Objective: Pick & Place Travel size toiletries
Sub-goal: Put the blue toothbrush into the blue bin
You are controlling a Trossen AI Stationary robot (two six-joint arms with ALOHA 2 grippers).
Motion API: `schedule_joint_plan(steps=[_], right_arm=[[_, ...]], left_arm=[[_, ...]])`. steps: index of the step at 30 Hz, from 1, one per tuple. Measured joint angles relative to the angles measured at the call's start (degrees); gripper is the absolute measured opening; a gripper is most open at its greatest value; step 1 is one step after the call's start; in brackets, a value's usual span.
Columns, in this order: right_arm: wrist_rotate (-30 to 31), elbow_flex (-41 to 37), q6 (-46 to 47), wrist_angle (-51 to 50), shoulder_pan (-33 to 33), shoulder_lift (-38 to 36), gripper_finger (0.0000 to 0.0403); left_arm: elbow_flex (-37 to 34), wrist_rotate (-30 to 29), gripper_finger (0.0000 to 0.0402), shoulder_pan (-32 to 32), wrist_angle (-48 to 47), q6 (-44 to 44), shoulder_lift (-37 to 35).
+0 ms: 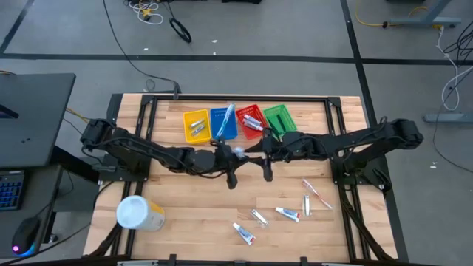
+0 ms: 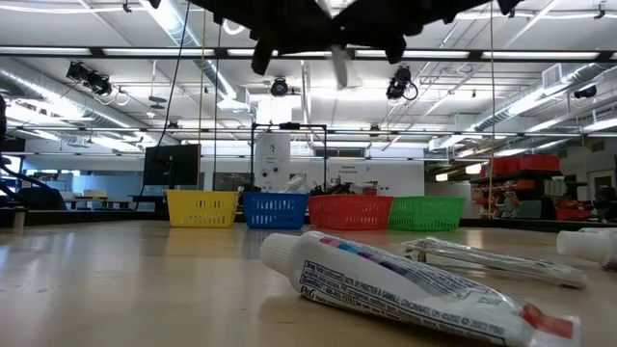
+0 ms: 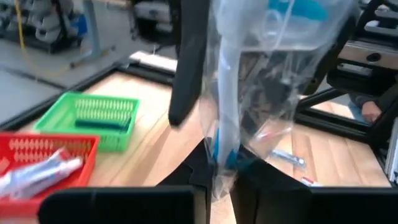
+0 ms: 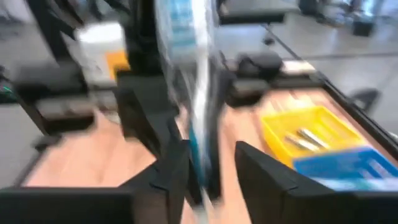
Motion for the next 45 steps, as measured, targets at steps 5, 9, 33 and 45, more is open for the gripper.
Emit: schedule_joint_plan(steps=[5, 9, 33, 45], right_arm=[[8.5, 0.0, 2.6, -12.0, 0.0, -3.6, 0.0186], [9.8, 0.0, 7.7, -21.0, 0.0, -5.2, 0.0196], [9.8, 0.0, 8.9, -26.6, 0.0, -5.2, 0.0197], [9.6, 0.0, 8.8, -26.7, 0.0, -5.2, 0.0197]], left_arm=[[0.0, -0.5, 0.0028, 2.5, -9.7, -5.9, -2.7], [0.0, -0.9, 0.003, 7.8, -16.7, -7.5, -4.7], [1.7, 22.6, 0.0032, 39.9, -29.0, -2.6, 6.8], [1.9, 24.5, 0.0039, 40.4, -32.9, -5.5, 8.4]])
